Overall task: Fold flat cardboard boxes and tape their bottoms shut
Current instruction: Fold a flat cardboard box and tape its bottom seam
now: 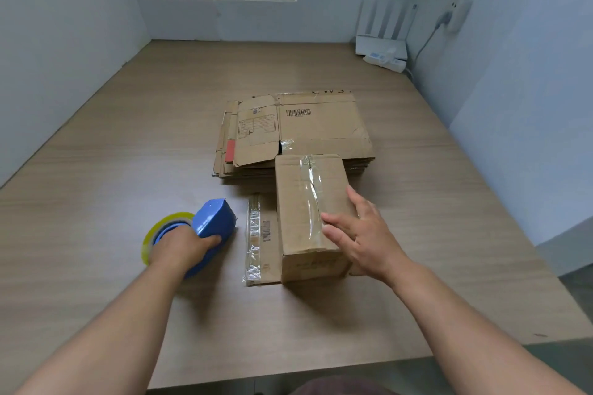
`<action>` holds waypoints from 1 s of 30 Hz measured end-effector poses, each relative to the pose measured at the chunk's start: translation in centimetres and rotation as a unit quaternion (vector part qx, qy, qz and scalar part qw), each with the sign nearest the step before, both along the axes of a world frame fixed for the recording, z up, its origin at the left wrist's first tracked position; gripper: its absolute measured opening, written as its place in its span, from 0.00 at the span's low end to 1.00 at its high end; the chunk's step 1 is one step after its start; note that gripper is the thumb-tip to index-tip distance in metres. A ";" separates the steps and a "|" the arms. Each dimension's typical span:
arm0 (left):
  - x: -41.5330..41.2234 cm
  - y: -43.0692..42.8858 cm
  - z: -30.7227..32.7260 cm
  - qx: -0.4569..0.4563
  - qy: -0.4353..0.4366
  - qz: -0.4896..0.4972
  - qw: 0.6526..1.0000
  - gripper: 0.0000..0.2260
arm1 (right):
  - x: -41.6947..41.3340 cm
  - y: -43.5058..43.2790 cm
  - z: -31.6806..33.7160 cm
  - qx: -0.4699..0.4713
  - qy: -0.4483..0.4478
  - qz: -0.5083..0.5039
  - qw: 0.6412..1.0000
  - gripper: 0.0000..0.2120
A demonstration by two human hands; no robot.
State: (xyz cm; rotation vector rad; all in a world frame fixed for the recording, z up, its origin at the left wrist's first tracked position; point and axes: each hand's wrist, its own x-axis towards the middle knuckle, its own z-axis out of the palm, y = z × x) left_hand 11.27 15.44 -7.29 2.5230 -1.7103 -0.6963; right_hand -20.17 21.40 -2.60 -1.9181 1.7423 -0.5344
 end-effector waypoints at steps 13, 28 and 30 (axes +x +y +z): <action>-3.3 3.9 11.3 -0.031 0.375 -0.199 0.905 0.19 | 3.0 -1.1 5.7 0.046 -0.322 0.033 0.945 0.14; -6.3 4.0 13.0 0.015 0.333 -0.243 0.911 0.16 | 1.9 -0.4 6.6 0.006 -0.372 0.014 0.928 0.08; -6.4 3.9 13.2 0.025 0.323 -0.245 0.914 0.16 | 2.0 -0.3 6.4 -0.008 -0.367 -0.007 0.930 0.09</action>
